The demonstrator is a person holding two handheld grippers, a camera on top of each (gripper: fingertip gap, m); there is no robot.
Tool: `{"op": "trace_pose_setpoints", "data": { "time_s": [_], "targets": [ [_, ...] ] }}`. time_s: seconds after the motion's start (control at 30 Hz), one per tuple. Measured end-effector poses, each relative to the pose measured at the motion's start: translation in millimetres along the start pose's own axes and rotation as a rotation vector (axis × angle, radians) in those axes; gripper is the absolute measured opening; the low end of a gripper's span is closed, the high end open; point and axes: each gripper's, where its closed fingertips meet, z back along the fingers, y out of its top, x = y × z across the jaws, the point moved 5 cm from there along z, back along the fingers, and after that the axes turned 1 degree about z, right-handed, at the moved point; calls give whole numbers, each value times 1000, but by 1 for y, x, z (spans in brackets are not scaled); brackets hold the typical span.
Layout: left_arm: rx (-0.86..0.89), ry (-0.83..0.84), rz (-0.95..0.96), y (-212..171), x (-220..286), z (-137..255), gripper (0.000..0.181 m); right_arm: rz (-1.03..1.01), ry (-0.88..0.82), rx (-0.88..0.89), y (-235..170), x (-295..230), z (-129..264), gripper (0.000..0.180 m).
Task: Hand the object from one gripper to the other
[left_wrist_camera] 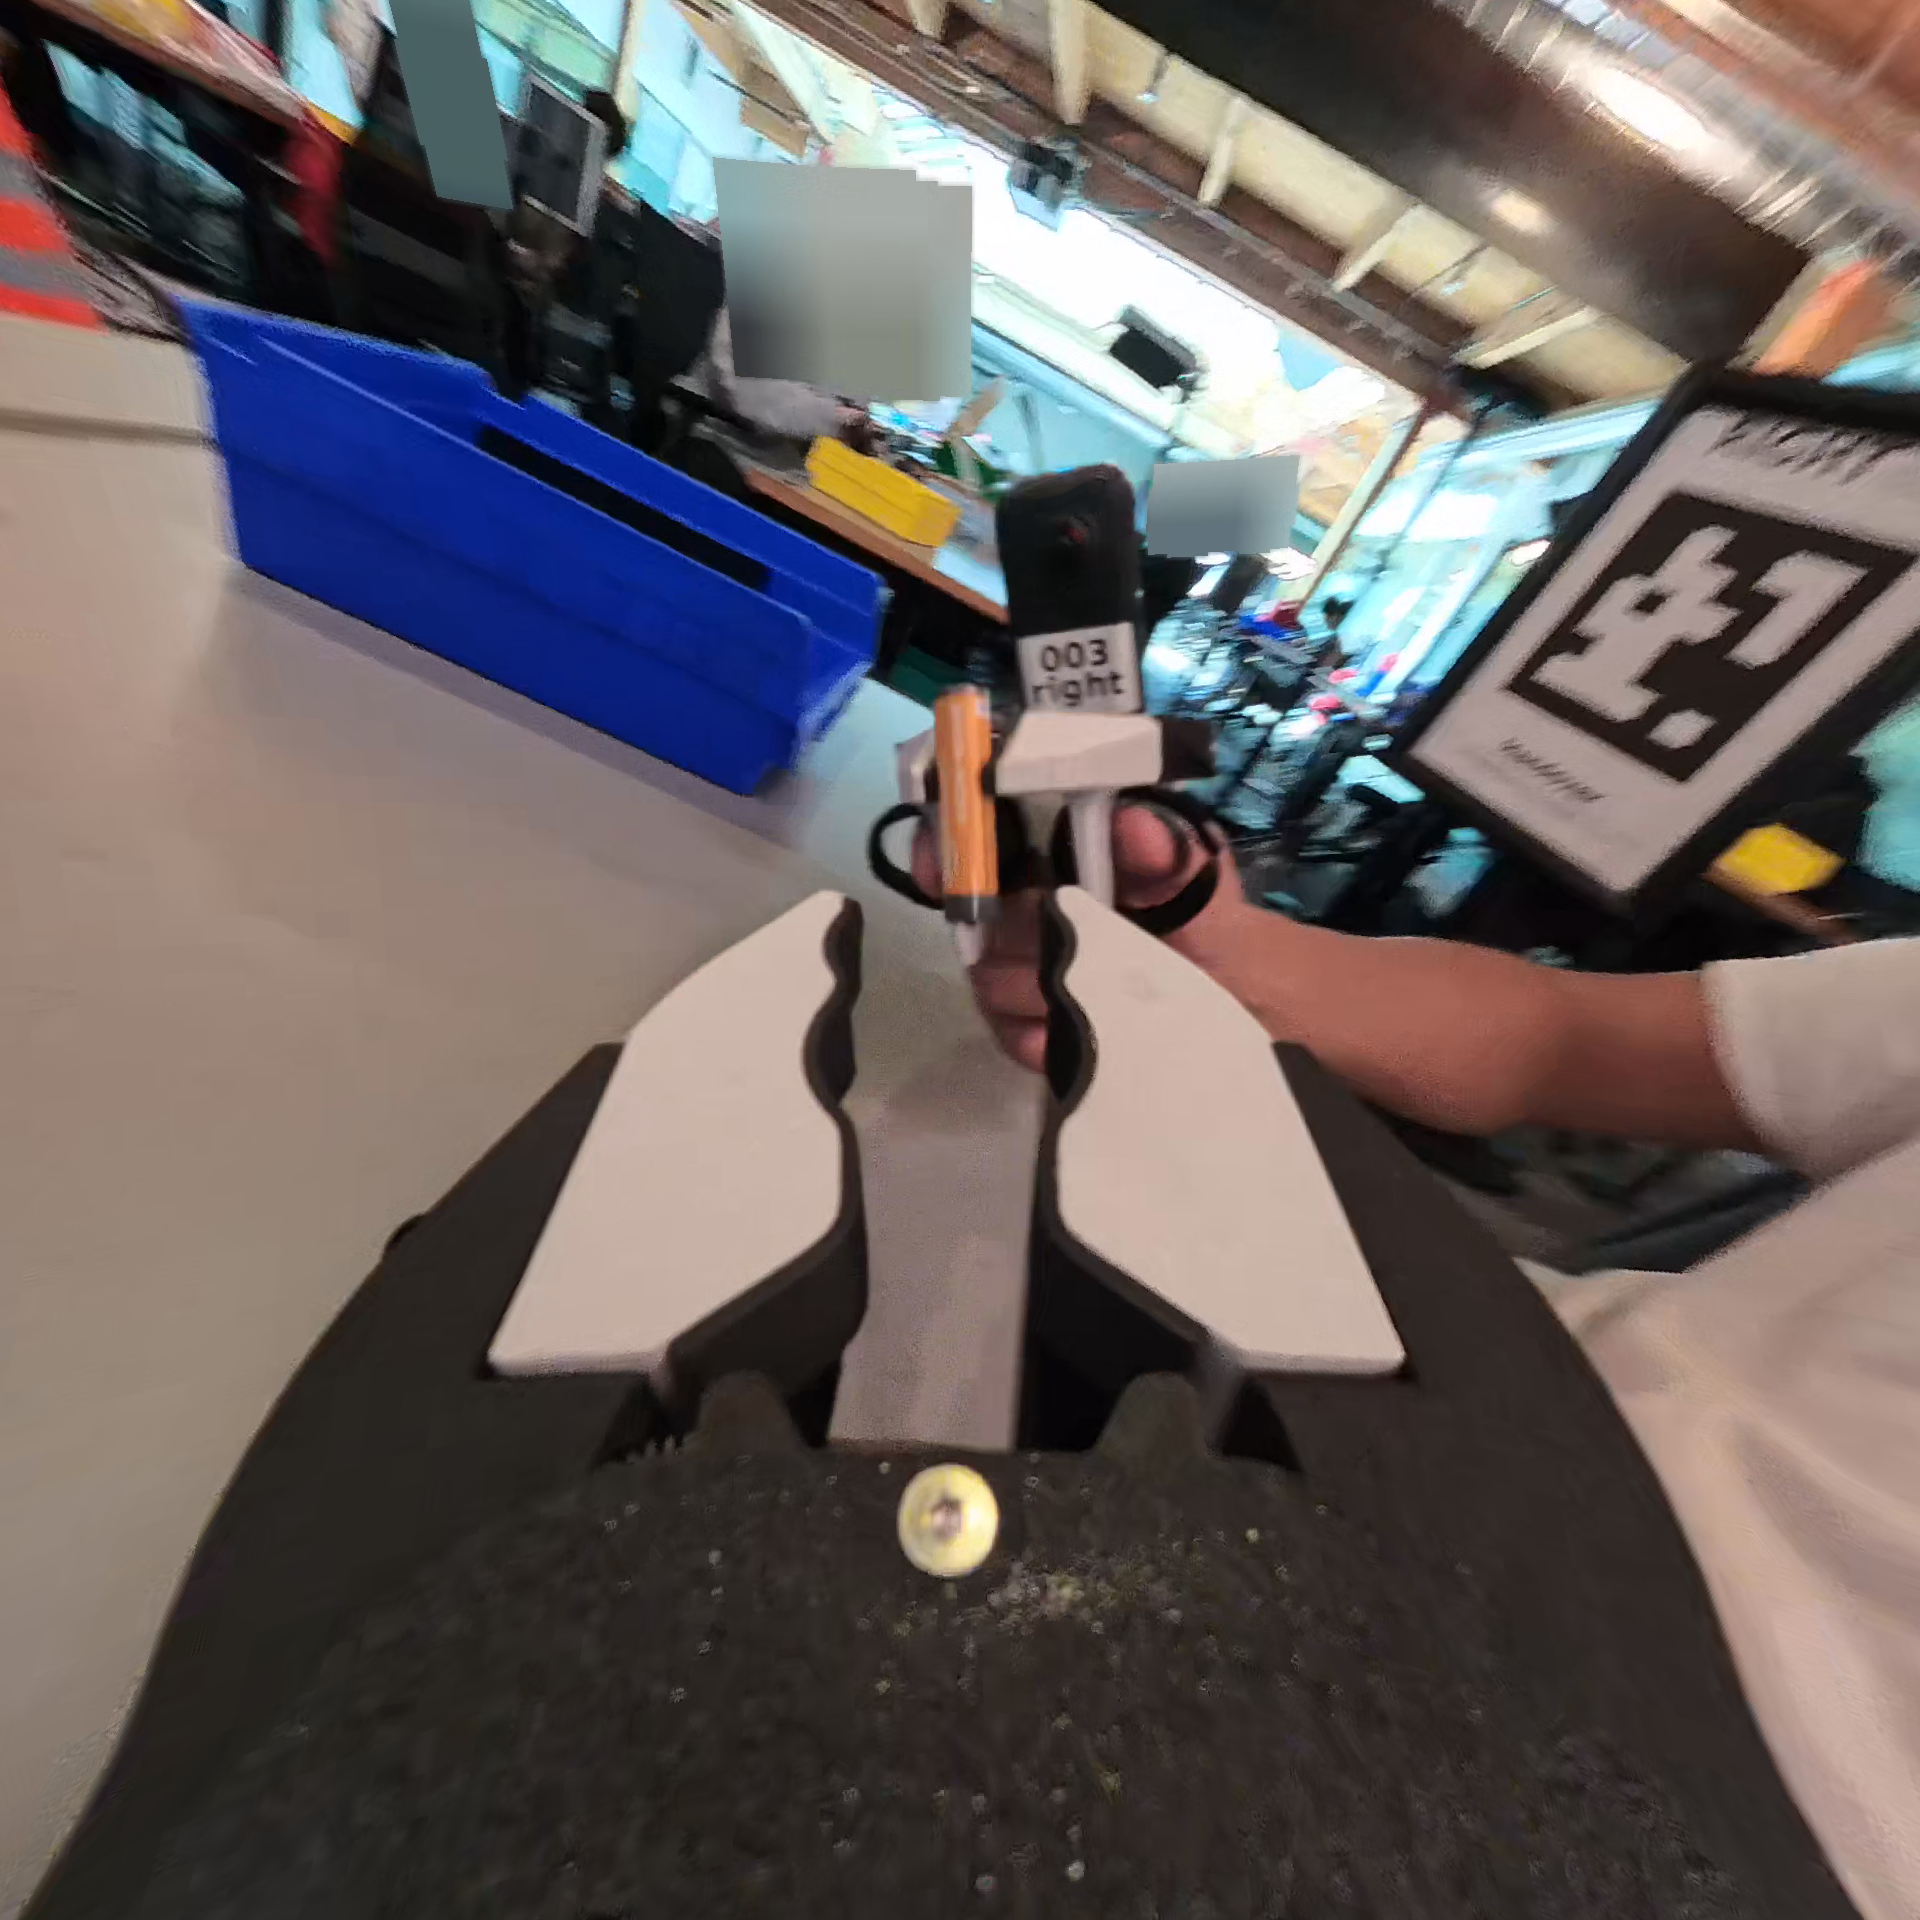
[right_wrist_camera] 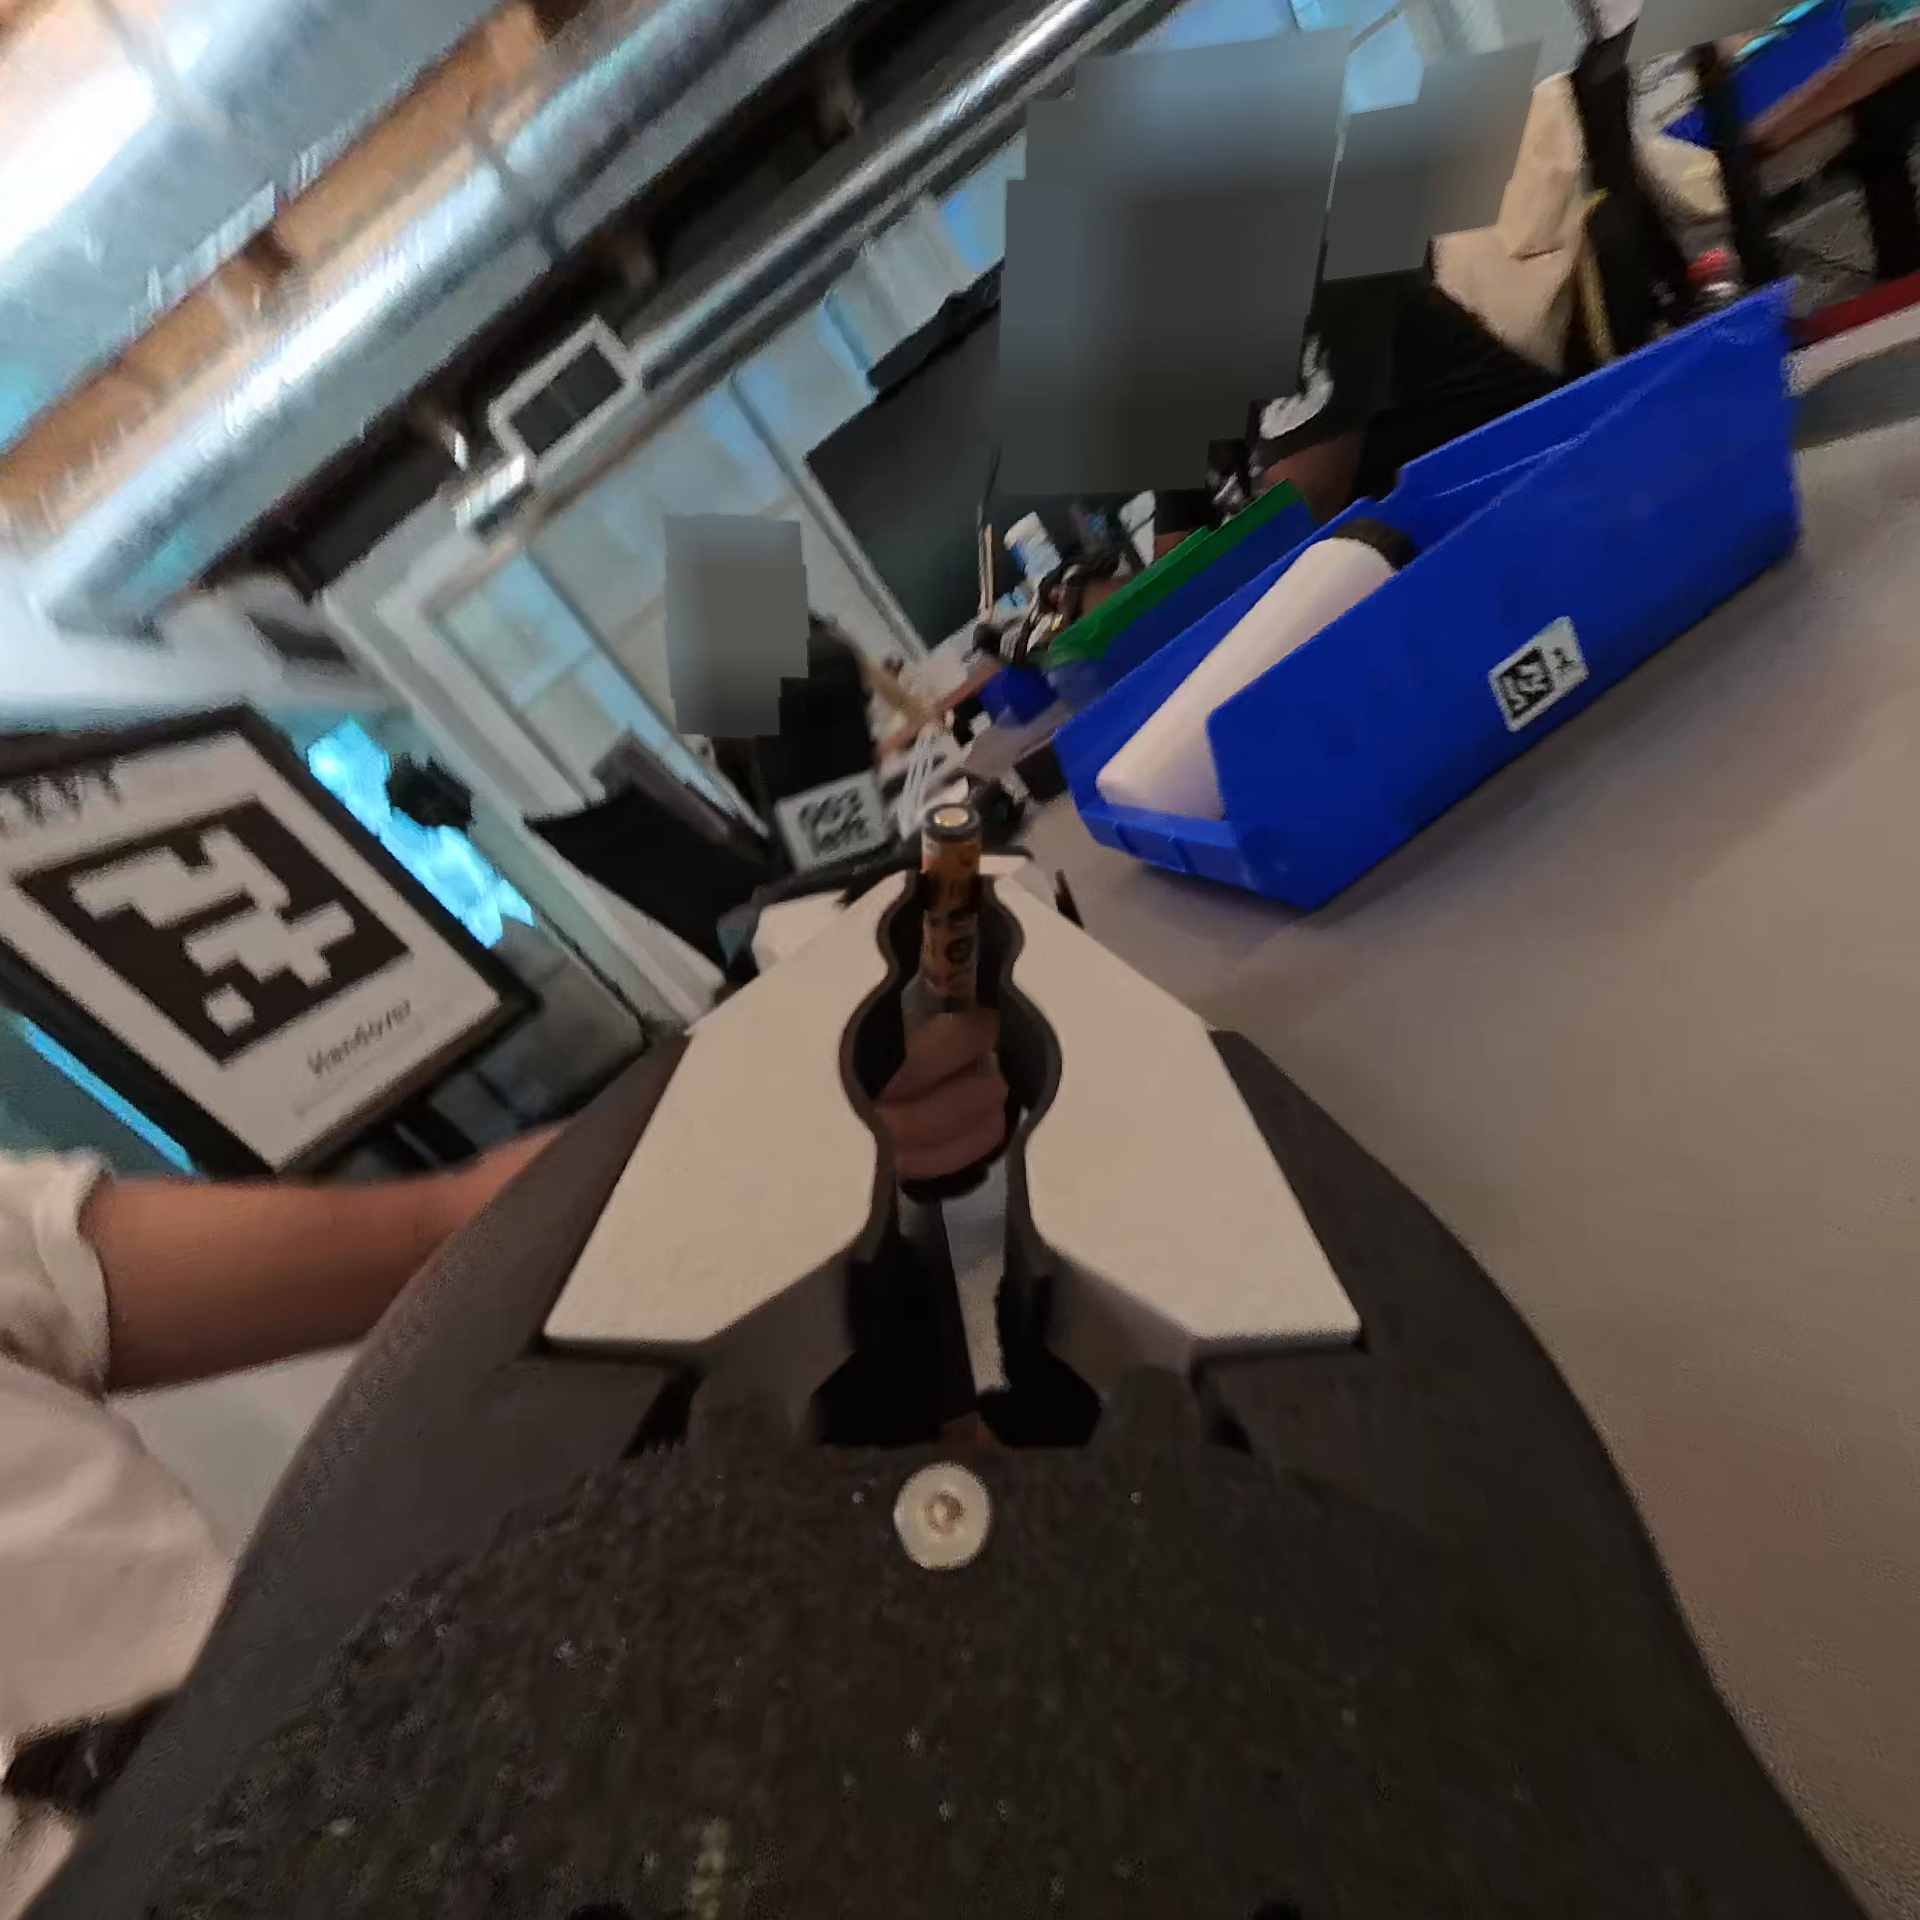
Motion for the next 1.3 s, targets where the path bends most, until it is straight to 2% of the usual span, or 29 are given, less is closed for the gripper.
{"op": "trace_pose_setpoints", "data": {
  "time_s": [0.07, 0.2, 0.3, 0.4, 0.47, 0.57, 0.67, 0.87, 0.93, 1.0, 1.1, 1.2, 1.3],
  "targets": [
    [22, 141, -145, 4, -5, 2, 45, -160, -36, 119, 7, 10, 5, 9],
    [40, 431, -489, 9, 2, -3, 44, -542, -84, 407, 3, 31, 14, 9],
    [-18, 606, -709, 3, 12, -14, 38, -625, -94, 447, -10, 26, 4, 9],
    [4, 759, -839, 2, 15, -15, 28, -679, -22, 480, -12, 13, -5, 9],
    [-5, 753, -879, 0, 18, -16, 25, -690, -15, 460, -15, 10, -10, 9],
    [-27, 729, -840, -2, 17, -17, 23, -739, 53, 457, -18, 4, -14, 9],
    [-16, 709, -805, 0, 17, -13, 10, -750, 67, 416, -22, 3, -19, 9],
    [-29, 665, -776, 0, 15, -11, 10, -728, 65, 403, -23, 4, -19, 10],
    [-21, 627, -733, 2, 15, -11, 10, -682, 82, 398, -20, 3, -18, 12],
    [7, 577, -632, 6, 14, -8, 10, -587, 106, 393, -13, 0, -16, 29],
    [122, 414, -332, 15, 10, 3, 10, -360, 81, 346, 3, -1, -9, 41],
    [258, 128, 59, 26, 8, 15, 10, 24, -50, 223, 16, -2, -2, 46],
    [345, -2, 368, 34, -2, 26, 10, 601, -351, 8, 18, 4, 7, 53]
  ]
}}
